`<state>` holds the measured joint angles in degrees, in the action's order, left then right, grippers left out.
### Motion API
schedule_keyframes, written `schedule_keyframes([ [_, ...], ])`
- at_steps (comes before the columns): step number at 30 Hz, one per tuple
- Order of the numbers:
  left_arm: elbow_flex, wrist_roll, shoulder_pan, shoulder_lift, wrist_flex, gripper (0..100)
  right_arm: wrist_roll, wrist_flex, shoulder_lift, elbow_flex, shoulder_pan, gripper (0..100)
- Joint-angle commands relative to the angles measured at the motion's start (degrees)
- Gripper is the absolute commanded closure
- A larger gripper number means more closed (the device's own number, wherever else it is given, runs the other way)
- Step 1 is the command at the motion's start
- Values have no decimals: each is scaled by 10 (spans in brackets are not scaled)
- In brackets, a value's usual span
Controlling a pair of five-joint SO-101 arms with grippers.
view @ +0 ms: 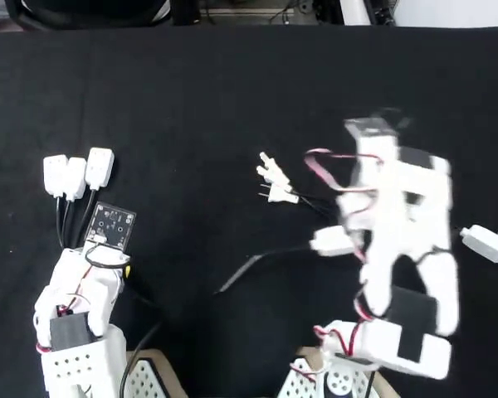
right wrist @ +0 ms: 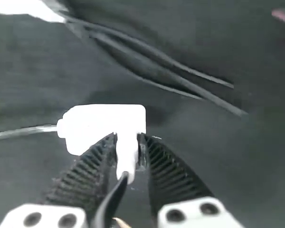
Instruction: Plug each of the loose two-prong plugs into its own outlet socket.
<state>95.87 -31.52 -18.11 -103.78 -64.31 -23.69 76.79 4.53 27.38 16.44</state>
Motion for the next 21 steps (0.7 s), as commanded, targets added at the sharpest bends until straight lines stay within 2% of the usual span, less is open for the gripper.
schedule_keyframes([
  [1, 1, -3, -6, -4, -2, 820, -86, -17, 27, -10, 149, 987],
  [5, 1, -4, -6, -4, -2, 820, -147, -72, 27, -10, 260, 987],
  [12, 1, -4, -6, -4, -2, 820, -233, -178, 27, -10, 401, 987],
  [21, 1, -4, -6, -4, -2, 820, -263, -276, 26, -10, 472, 987],
])
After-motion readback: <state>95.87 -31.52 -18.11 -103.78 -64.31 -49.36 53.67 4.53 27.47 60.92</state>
